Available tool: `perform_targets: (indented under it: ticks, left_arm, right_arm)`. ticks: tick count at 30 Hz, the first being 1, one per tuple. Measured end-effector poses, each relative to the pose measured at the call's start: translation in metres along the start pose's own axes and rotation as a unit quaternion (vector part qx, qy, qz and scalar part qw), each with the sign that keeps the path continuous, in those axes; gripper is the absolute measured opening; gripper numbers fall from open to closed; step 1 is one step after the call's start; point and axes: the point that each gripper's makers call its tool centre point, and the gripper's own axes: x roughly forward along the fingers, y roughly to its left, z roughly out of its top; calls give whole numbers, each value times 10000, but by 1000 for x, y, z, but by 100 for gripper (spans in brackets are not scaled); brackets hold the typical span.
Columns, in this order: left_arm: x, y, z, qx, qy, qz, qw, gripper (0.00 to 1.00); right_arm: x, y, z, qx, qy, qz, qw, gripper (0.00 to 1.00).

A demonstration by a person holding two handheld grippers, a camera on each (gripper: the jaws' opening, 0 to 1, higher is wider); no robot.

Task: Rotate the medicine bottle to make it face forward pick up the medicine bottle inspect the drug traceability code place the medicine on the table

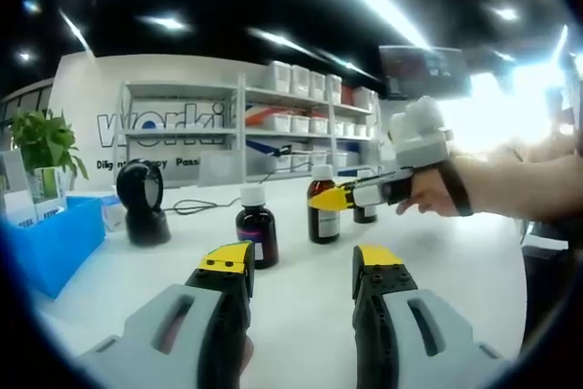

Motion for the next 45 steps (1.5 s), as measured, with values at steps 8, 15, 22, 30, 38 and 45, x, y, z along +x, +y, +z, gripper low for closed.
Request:
perform_targets:
  ticks: [8,15,22,30,38,45]
  left_arm:
    - [0,0,0,2,-8,6,10000,34]
    - [0,-1,0,13,4,8,10000,34]
    - [1,0,-1,30,30,12,10000,34]
    - [1,-1,-1,34,32,5,10000,34]
    - [1,-1,-2,43,60,1,10000,34]
    - [2,-2,-3,57,73,-23,10000,34]
  right_arm:
    - [-9,3,3,215,-135,914,9955,41]
    - [-14,-2,15,198,-228,1353,9903,41]
    - [-3,7,20,33,-140,1763,9842,41]
    - [4,9,12,-60,58,1863,9825,35]
    - [4,8,11,-18,75,1862,9825,28]
    - [4,8,11,-52,128,1781,9839,27]
